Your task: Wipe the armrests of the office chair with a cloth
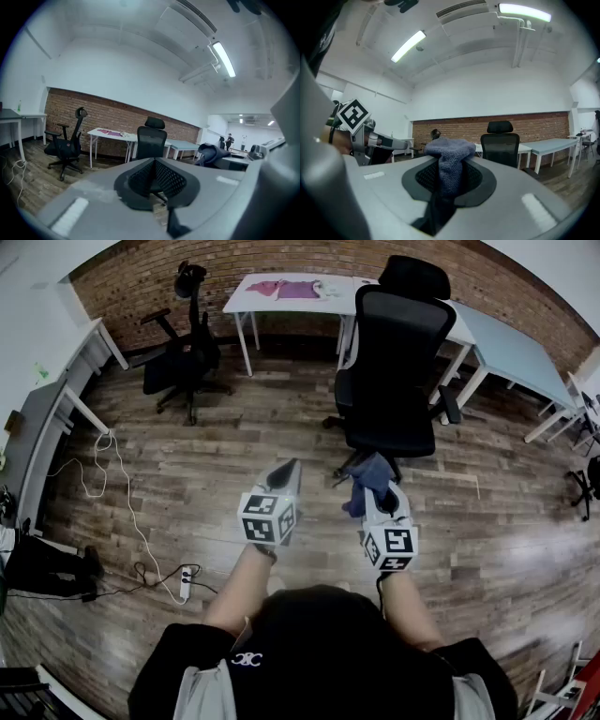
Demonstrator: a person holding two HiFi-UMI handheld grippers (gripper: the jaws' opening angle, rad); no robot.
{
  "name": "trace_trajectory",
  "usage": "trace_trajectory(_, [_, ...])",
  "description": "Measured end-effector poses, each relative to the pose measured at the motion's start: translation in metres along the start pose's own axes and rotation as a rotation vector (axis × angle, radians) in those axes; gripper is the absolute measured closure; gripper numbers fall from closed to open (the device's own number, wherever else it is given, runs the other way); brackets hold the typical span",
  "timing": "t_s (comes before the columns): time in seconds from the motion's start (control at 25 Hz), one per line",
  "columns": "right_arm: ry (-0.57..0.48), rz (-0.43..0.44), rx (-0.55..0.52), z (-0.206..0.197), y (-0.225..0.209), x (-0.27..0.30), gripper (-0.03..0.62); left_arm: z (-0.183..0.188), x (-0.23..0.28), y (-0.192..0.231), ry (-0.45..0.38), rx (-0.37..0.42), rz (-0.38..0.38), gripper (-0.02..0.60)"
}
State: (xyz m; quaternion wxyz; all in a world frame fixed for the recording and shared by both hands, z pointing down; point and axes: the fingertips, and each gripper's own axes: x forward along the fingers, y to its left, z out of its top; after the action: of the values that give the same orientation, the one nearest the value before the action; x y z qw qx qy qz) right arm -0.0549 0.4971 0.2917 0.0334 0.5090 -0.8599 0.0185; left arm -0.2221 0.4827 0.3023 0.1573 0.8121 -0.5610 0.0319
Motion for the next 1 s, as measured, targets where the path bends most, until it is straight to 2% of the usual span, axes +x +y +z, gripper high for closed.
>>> trace_trajectory(0.2, [-0.031, -0.015, 0.058, -0.001, -0.003, -0.004, 0.522, -0.006, -0.006, 0.002, 0.015, 0.01, 0.015, 0.575])
trace_trajectory(0.68, [-0.015, -0.019, 0.031, -0.002, -0.002, -0.002, 0.522, -0.005, -0.003, 0.004, 0.02, 0.014, 0.019, 0.575])
trace_trajectory(0.84, [-0.004, -0.025, 0.033, -0.004, -0.003, 0.0, 0.522, -0.005, -0.003, 0.004, 0.019, -0.016, 0.008, 0.575])
trace_trajectory(1.0, [0.009, -0.023, 0.032, -0.009, 0.001, 0.0, 0.522, -0.008, -0.006, 0.01, 0.022, -0.009, 0.033, 0.575])
